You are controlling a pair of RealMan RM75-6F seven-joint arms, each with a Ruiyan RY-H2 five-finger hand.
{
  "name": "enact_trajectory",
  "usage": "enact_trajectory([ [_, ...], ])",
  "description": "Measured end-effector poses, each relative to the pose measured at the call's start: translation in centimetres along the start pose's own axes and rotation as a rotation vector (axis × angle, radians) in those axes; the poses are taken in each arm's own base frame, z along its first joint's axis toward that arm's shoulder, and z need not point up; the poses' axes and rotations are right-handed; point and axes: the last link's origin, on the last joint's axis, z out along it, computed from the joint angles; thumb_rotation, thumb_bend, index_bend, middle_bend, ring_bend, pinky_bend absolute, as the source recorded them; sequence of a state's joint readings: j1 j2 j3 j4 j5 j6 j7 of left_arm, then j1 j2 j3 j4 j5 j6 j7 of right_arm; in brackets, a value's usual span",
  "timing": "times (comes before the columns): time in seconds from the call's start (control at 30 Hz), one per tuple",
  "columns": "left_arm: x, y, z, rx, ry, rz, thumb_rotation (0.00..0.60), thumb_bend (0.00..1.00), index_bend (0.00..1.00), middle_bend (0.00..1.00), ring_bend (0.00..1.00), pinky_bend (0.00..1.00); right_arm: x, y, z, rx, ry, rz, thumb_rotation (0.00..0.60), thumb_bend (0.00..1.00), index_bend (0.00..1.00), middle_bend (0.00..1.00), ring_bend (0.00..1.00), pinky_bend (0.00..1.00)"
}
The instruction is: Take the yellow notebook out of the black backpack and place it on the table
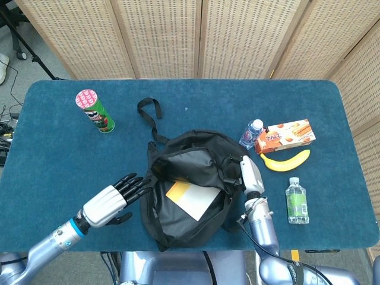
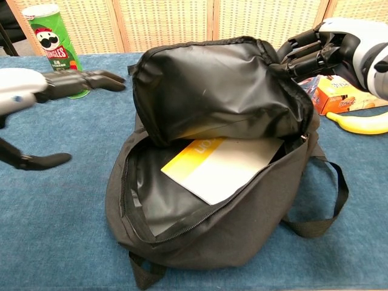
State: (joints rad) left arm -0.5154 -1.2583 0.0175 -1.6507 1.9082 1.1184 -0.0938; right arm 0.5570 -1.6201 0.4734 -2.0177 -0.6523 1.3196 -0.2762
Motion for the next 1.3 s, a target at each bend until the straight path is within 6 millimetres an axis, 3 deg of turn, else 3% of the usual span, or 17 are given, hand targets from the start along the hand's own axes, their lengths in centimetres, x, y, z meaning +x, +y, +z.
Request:
enact_trajectory([
  [0.23,-2.7,2.5,5.6,-0.08,-0.113,0.02,0.6,0.28,0.0,0.0,0.0,0.0,-0.5,-0.1,0.1,0.0,-0.011,-0.027,0.6,0.54,0.7,0.58,0.35,0.25],
  [0.47,-3.8,4.3,9.1,-0.107,-0.148,0.097,0.6,0.28,0.0,0.0,0.0,0.0,-0.5,-0.4,0.4,-0.004,-0.011,-0.015,0.6,0.54,0.7,0.58,0.35,0.25],
  [0.67,-5.0,5.3,11.0,-0.099,-0.176,0.112,0.6,0.27,0.0,0.0,0.0,0.0,0.1,-1.0,0.3,0.001,-0.002,0.0,0.6,0.54,0.7,0.58,0.35,0.25],
  [1.3,-7.8,5.0,14.0,-0.041,-0.211,0.107,0.6,0.27,0.0,0.0,0.0,0.0,0.6,-2.2,-0.9,0.028,-0.064,0.016,0.6,0.54,0.7,0.58,0.35,0.25],
])
